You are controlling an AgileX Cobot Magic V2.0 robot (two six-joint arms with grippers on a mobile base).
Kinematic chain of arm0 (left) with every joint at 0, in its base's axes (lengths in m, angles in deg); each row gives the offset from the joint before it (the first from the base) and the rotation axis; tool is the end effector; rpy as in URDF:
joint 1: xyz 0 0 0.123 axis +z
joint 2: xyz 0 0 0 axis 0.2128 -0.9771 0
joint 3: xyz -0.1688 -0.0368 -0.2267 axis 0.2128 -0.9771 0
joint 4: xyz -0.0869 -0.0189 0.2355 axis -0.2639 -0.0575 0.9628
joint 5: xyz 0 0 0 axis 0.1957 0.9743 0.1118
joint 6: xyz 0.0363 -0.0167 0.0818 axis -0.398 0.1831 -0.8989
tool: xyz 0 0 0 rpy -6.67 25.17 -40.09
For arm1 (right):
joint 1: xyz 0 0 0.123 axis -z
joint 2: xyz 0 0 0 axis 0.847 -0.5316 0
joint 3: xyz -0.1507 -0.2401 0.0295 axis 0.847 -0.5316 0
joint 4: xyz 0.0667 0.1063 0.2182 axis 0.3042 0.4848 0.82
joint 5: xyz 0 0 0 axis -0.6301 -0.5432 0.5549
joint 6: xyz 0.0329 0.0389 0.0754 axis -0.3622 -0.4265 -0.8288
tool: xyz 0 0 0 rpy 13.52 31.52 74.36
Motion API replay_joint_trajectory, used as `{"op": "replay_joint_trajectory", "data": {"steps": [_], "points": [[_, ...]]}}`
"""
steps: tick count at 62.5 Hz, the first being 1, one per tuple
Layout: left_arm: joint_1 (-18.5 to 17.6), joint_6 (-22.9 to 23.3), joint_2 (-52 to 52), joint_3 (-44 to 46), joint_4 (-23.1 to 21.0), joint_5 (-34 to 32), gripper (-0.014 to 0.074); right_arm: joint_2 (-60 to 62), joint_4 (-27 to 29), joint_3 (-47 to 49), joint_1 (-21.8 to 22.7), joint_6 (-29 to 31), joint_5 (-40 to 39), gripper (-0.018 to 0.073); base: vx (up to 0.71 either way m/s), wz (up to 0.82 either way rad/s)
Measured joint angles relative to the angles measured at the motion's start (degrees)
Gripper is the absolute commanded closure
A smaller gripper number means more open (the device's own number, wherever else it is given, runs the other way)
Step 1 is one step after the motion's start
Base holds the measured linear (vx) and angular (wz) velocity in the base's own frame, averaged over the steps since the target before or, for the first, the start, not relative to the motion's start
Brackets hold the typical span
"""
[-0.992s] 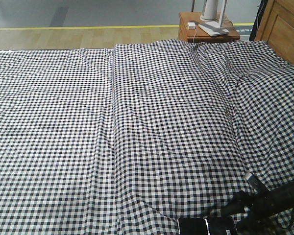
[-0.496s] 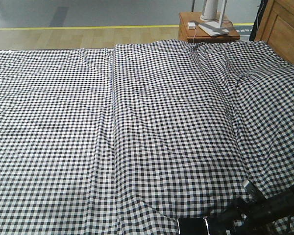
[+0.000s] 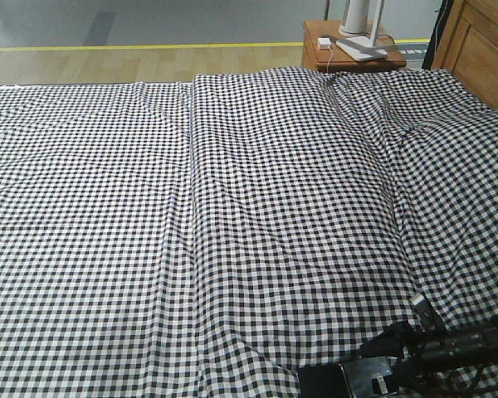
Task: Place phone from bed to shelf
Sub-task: 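Close the right gripper on the black phone's edge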
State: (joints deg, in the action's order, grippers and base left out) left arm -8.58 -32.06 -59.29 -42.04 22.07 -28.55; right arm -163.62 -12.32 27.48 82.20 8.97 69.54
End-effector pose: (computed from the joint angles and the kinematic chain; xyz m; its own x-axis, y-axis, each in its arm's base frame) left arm 0.0556 0.0028 0.1861 -0.1167 0.0107 -0.9931 -0.0546 0.9984 0.0172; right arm 0.3135 -0.0607 -0.1135 -0.9808 0.1192 0.1541 0.1924 0.4694 0.8618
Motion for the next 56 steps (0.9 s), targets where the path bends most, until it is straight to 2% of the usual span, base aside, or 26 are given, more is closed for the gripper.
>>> {"op": "replay_joint_trajectory", "data": {"steps": [19,30,39,47,56], "points": [[0.0,0.0,0.0,0.0,0.0,0.0,0.0595,-2.7,1.8,0.2,0.0,0.6,0.2,-0.0035,0.00,0.00],[0.0,0.0,0.0,0.0,0.0,0.0,0.0595,-3.2,1.9,0.3,0.0,0.6,0.2,0.0008,0.00,0.00],[0.0,0.0,0.0,0.0,0.0,0.0,0.0595,-3.2,1.9,0.3,0.0,0.6,0.2,0.0116,0.00,0.00],[0.0,0.0,0.0,0.0,0.0,0.0,0.0595,-3.2,1.9,0.3,0.0,0.6,0.2,0.0276,0.00,0.00],[0.0,0.0,0.0,0.0,0.0,0.0,0.0595,-3.2,1.4,0.3,0.0,0.8,0.2,0.0504,0.00,0.00]]}}
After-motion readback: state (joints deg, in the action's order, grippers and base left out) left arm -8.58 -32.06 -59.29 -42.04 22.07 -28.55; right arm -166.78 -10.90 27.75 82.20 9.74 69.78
